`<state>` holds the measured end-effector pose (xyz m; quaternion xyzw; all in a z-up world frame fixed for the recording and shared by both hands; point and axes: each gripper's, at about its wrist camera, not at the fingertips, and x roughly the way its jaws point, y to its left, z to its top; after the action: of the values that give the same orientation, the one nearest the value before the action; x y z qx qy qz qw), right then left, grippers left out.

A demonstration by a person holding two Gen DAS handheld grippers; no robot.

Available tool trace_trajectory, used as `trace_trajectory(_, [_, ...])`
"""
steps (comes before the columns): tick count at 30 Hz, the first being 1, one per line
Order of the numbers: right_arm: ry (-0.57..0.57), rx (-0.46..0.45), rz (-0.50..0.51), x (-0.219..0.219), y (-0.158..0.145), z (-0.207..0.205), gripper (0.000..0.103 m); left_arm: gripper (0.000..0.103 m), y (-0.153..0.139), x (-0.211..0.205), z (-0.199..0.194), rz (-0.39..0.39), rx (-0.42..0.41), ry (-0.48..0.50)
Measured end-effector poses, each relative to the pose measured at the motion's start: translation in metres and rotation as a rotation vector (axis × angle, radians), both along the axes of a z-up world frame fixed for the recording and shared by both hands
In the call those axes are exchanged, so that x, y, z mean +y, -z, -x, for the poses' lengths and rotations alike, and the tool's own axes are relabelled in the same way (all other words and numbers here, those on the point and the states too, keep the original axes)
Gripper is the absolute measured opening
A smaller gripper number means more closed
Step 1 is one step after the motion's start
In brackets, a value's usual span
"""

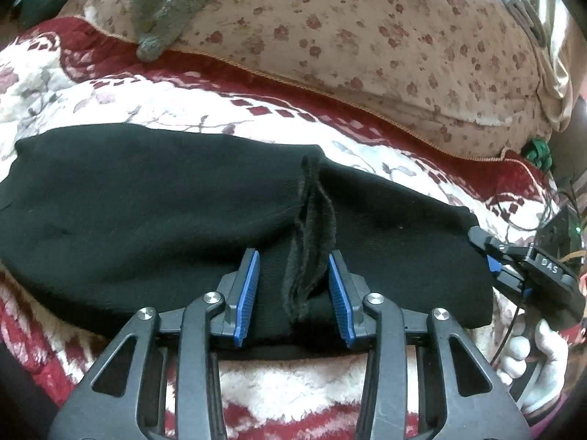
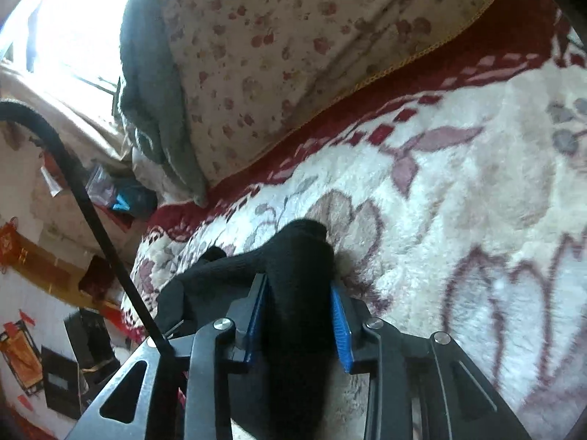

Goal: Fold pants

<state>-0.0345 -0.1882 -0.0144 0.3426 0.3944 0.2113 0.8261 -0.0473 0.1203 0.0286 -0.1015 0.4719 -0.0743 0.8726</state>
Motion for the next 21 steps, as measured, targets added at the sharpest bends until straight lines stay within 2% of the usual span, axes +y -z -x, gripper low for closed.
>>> trace_trajectory(5, [0.008,-0.051,0.054,0.0,-0.026,0.018,0.031,0.038,-0.012,0.017,0.015,-0.033,-0.022,-0.048])
trace_trajectory(7, [-0.005,-0.081,0.057,0.005,-0.036,0.024,0.031,0.038,-0.015,0.029,0.021,-0.024,-0.026,-0.071])
trace_trajectory(10, [-0.049,-0.118,0.049,0.022,-0.051,0.026,0.041,0.039,-0.021,0.055,0.031,0.009,-0.026,-0.128])
trace_trajectory(11, [-0.069,-0.132,0.047,0.03,-0.055,0.026,0.046,0.043,-0.023,0.065,0.035,0.013,-0.027,-0.15])
trace_trajectory(13, [-0.128,-0.157,0.04,0.05,-0.062,0.023,0.048,0.046,-0.028,0.083,0.041,0.026,-0.034,-0.191])
trace_trajectory(17, [-0.249,-0.183,0.07,0.099,-0.071,0.012,0.049,0.048,-0.032,0.126,0.054,0.073,-0.044,-0.308])
trace_trajectory(21, [-0.365,-0.189,0.104,0.152,-0.076,-0.008,0.05,0.049,-0.027,0.168,0.062,0.156,-0.039,-0.428])
